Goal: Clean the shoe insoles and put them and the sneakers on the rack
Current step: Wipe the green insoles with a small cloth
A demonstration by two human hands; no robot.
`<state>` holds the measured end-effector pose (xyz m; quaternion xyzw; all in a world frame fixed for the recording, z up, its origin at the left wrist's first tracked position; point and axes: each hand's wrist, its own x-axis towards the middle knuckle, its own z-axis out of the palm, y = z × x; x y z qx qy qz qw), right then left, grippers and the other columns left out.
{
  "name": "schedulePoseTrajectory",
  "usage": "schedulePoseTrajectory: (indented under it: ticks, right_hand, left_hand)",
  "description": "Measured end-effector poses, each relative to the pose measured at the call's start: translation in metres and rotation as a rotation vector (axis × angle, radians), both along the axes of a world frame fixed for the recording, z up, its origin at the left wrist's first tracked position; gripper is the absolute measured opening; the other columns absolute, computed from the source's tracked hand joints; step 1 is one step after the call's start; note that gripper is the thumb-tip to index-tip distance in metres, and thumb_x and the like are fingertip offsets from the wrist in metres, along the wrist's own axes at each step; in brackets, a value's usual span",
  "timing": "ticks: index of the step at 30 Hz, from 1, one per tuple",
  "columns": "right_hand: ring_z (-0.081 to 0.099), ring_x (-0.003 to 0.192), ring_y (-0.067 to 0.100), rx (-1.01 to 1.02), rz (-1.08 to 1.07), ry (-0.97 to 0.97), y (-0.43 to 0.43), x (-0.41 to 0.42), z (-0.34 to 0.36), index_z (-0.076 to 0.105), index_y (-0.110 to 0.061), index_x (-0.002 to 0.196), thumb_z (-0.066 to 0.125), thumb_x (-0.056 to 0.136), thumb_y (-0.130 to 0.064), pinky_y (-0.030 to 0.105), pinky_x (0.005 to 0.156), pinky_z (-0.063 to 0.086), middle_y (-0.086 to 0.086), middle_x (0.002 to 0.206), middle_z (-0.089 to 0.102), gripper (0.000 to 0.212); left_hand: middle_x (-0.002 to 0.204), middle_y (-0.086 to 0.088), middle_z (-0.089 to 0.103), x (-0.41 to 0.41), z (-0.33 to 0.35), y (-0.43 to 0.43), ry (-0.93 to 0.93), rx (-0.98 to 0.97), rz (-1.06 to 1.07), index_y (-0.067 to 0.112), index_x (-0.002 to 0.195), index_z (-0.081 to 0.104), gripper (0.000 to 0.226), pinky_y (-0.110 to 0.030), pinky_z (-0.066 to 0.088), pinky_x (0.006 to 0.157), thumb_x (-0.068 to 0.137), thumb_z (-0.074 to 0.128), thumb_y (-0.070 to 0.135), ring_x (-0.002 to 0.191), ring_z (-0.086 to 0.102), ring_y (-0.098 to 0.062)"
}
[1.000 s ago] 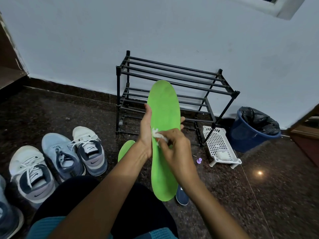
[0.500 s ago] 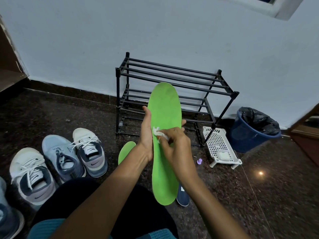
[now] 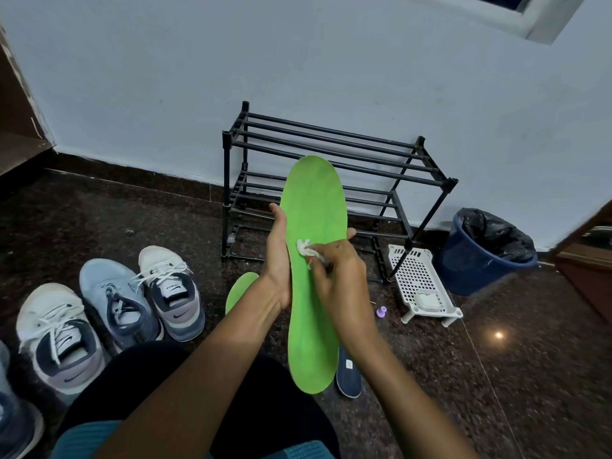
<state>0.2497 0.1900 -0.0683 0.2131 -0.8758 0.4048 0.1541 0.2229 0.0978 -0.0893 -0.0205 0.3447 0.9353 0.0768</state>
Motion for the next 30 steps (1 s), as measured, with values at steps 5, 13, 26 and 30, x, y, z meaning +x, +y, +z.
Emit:
schedulePoseTrajectory:
  ticks: [5,13,26,30]
  right_hand:
    - [0.049,0.073,0.011,-0.059,0.1,0.0,0.001,0.033,-0.012,0.07,-0.007,0.092,0.057,0.081,-0.003,0.008,0.07,0.034,0.004,0.079,0.055,0.017]
    - [0.047,0.077,0.015,-0.02,-0.003,-0.021,0.001,0.004,0.001,0.069,-0.003,0.097,0.057,0.083,0.003,0.002,0.069,0.032,0.007,0.082,0.053,0.019]
    - [0.051,0.073,0.015,-0.045,0.006,0.024,0.004,0.014,-0.002,0.07,-0.002,0.09,0.062,0.08,0.004,0.0,0.069,0.032,0.012,0.08,0.061,0.014]
    - [0.048,0.073,0.015,-0.01,-0.077,0.059,0.006,-0.003,0.007,0.069,0.002,0.094,0.059,0.081,0.007,-0.006,0.074,0.026,0.006,0.078,0.053,0.017]
  left_hand:
    - [0.111,-0.024,0.062,-0.004,0.0,-0.003,0.013,0.11,-0.007,-0.001,0.125,0.053,0.104,-0.039,0.054,0.073,0.076,0.018,0.083,0.083,0.062,-0.031]
    - [0.115,-0.027,0.063,-0.003,-0.001,-0.001,0.02,0.02,0.007,0.004,0.124,0.057,0.096,-0.043,0.052,0.09,0.081,0.015,0.079,0.1,0.065,-0.034]
    - [0.12,-0.026,0.061,-0.005,-0.005,0.002,0.023,0.015,0.0,0.002,0.126,0.055,0.102,-0.043,0.052,0.086,0.077,0.017,0.082,0.098,0.065,-0.034]
    - [0.13,-0.027,0.053,-0.002,-0.009,0.006,-0.03,-0.09,-0.018,0.002,0.123,0.06,0.101,-0.049,0.039,0.105,0.079,0.018,0.083,0.121,0.052,-0.039]
